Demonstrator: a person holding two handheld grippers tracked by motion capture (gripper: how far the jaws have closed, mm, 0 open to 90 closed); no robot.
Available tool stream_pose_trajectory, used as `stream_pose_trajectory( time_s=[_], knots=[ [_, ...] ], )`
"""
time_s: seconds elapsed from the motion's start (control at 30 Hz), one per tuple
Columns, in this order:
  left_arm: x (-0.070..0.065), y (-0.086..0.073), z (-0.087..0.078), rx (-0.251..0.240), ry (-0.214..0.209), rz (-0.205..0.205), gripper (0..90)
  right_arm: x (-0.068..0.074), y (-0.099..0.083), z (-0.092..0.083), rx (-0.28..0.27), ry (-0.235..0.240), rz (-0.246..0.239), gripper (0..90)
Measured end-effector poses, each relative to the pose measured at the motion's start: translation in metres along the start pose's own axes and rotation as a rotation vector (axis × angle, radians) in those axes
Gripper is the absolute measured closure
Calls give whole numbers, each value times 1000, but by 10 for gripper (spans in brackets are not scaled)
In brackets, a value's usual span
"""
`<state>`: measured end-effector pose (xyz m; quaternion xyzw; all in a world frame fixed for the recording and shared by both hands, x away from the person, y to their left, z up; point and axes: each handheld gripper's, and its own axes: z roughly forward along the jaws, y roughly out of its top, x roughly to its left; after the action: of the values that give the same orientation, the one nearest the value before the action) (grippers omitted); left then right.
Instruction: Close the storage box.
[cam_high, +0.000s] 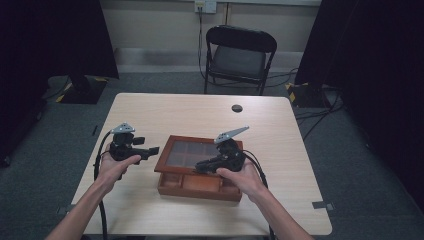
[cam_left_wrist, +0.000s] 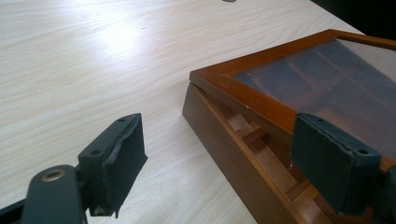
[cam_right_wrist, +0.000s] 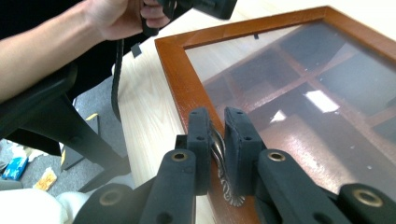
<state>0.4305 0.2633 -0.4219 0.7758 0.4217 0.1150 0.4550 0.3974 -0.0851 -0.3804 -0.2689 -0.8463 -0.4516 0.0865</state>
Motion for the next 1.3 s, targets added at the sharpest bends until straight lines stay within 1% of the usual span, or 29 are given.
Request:
stream_pose_trajectory(
  time_s=[0.07,0.13,0.17,0.27,0.37,0.4,0.43,0.5,0.57,0.67,0.8,0.87,0.9,1.0,1.03,1.07,1.13,1.17,1.2,1.23,1.3],
  knots=[
    [0,0,0,1,-4,0,176,0,-1,1,7,1,-1,815],
    [0,0,0,2,-10,-8,176,0,-5,4,16,1,-4,816],
    [0,0,0,0,-6,-7,176,0,-6,5,16,-1,-7,815],
    [0,-1,1,5,-8,-9,178,1,-9,9,39,-2,-15,817],
    [0,-1,1,6,-6,-8,178,1,-10,10,37,-3,-12,816],
    [0,-1,1,6,-6,-8,178,0,-11,11,42,-1,-18,817],
    [0,-1,0,4,-11,-8,179,-1,-14,14,49,5,-7,818],
    [0,-1,0,4,-8,-8,179,-1,-17,17,62,5,-6,818],
    [1,-1,1,7,-7,-3,179,-2,-19,21,83,2,-14,819],
    [0,-1,1,8,-11,-12,179,-2,-20,24,93,0,-17,820],
    [0,-2,2,18,-13,-5,179,-3,-23,26,104,4,-15,820],
    [0,-2,2,19,-12,-4,180,-4,-25,27,108,0,-8,818],
    [-1,-2,1,11,-12,-14,180,-5,-27,27,112,1,-6,818],
    [0,-2,1,12,-11,-13,180,-7,-31,27,124,0,0,817],
    [1,-2,2,15,-11,-16,180,-7,-31,27,124,0,0,817],
    [1,-3,2,18,-11,-14,180,-6,-32,30,140,-10,-4,817],
    [0,-3,2,19,-8,-13,180,-6,-33,31,143,-13,-10,817],
    [1,-2,1,17,-7,-6,181,-8,-35,33,159,-13,-3,817],
    [0,-2,1,14,-9,-15,181,-8,-35,34,165,-11,-8,817],
    [1,-2,1,16,-5,-6,181,-8,-36,35,175,-20,-9,817],
    [0,-3,2,20,-10,-12,181,-9,-37,36,175,-19,-8,817]
  ],
)
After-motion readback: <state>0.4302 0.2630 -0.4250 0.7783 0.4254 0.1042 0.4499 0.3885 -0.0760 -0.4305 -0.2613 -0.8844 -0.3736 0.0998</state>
